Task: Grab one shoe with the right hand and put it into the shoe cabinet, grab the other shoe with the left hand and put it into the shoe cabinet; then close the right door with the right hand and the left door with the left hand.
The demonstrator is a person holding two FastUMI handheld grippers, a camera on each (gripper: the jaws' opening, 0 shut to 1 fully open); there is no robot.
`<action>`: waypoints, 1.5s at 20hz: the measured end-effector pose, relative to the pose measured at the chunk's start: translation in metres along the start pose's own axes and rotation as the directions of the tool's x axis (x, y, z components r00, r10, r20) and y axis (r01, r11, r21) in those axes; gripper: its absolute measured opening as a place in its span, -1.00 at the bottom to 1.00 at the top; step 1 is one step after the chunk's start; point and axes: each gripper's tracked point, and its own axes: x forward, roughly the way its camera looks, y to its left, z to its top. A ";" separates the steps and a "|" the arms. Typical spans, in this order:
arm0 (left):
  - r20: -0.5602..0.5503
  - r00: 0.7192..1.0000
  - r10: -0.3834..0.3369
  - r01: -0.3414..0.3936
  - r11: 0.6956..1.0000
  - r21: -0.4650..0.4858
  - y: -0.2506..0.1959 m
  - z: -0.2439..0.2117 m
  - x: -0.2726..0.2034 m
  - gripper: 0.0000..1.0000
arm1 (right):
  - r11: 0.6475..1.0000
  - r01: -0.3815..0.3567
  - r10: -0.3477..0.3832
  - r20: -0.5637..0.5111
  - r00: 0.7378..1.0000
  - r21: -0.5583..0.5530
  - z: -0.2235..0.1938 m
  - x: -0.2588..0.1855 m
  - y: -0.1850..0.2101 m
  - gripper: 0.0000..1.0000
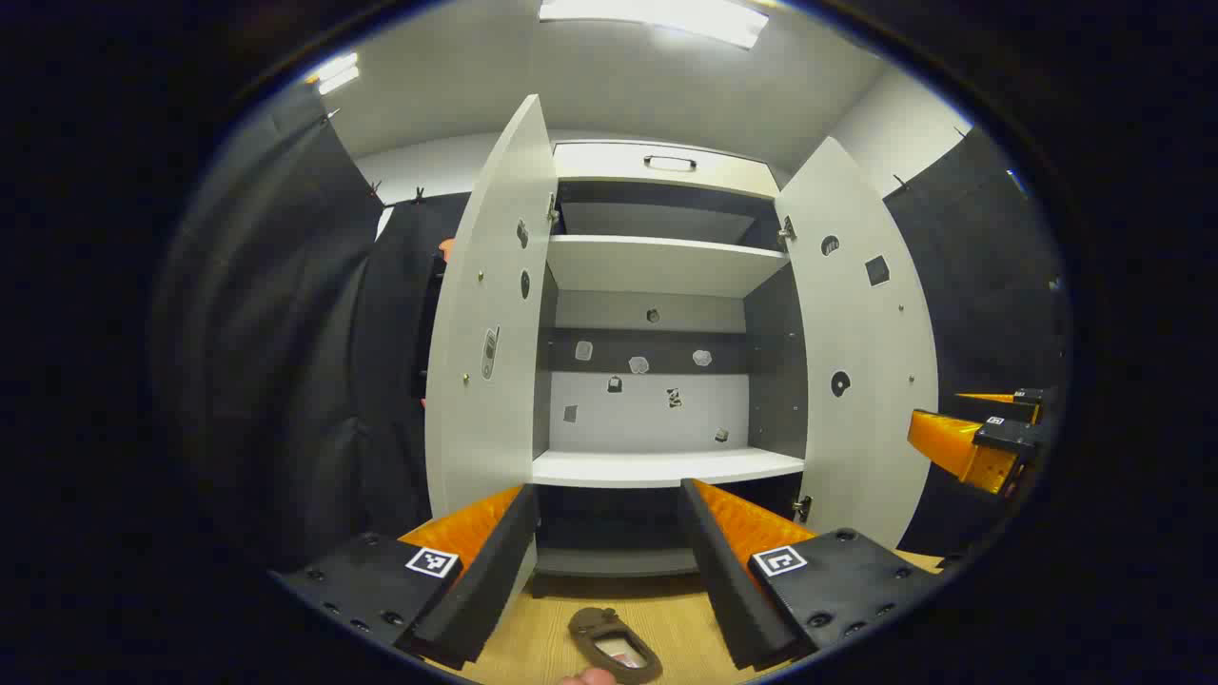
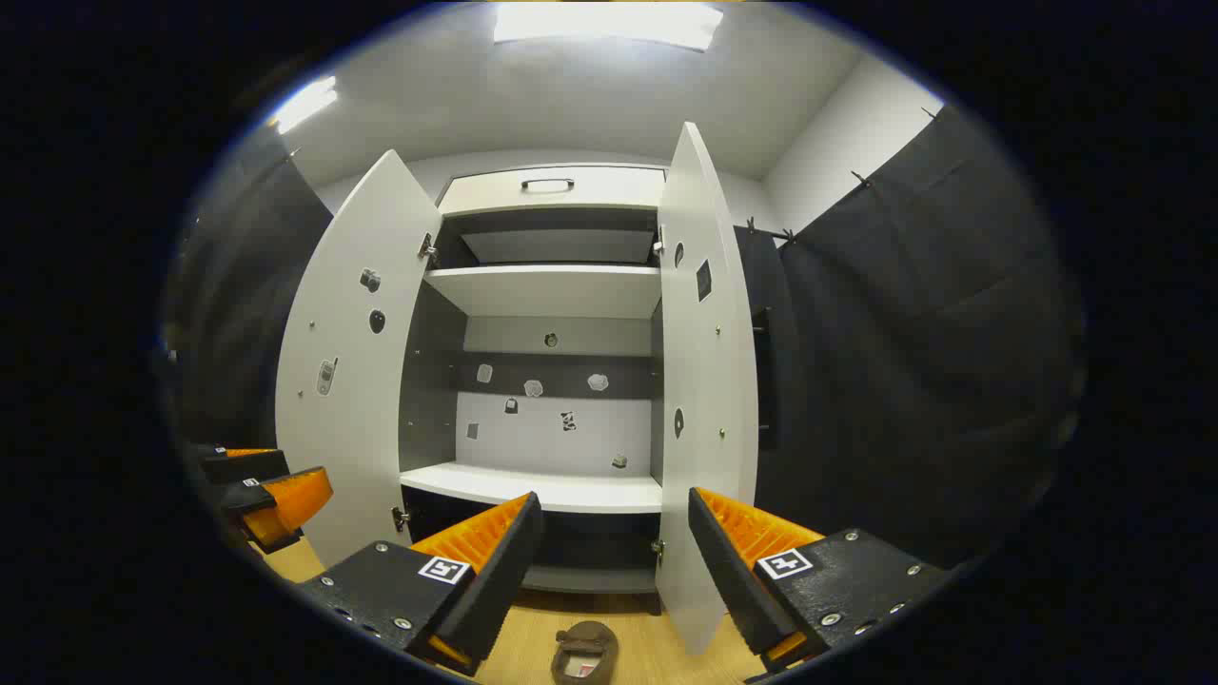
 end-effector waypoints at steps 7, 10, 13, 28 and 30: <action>0.000 1.000 0.005 -0.005 1.000 0.012 0.001 -0.002 -0.001 0.92 | 1.000 0.001 0.000 -0.019 1.000 0.019 -0.008 -0.001 0.000 0.88; -0.014 1.000 0.000 0.000 1.000 0.011 0.000 -0.008 -0.001 0.93 | 1.000 -0.006 0.006 -0.029 1.000 0.010 -0.013 0.000 0.003 0.87; -0.016 1.000 -0.003 0.003 1.000 0.013 0.001 -0.009 0.002 0.93 | 1.000 -0.003 0.004 -0.024 1.000 0.011 -0.013 -0.001 0.003 0.87; -0.012 1.000 0.021 -0.021 1.000 0.011 0.009 -0.010 0.004 0.93 | 1.000 -0.015 0.015 -0.018 1.000 0.012 -0.008 0.009 0.006 0.89; -0.014 1.000 0.027 -0.027 1.000 0.016 0.011 -0.011 0.004 0.93 | 0.999 -0.032 0.032 -0.027 0.999 0.017 -0.010 0.012 0.012 0.89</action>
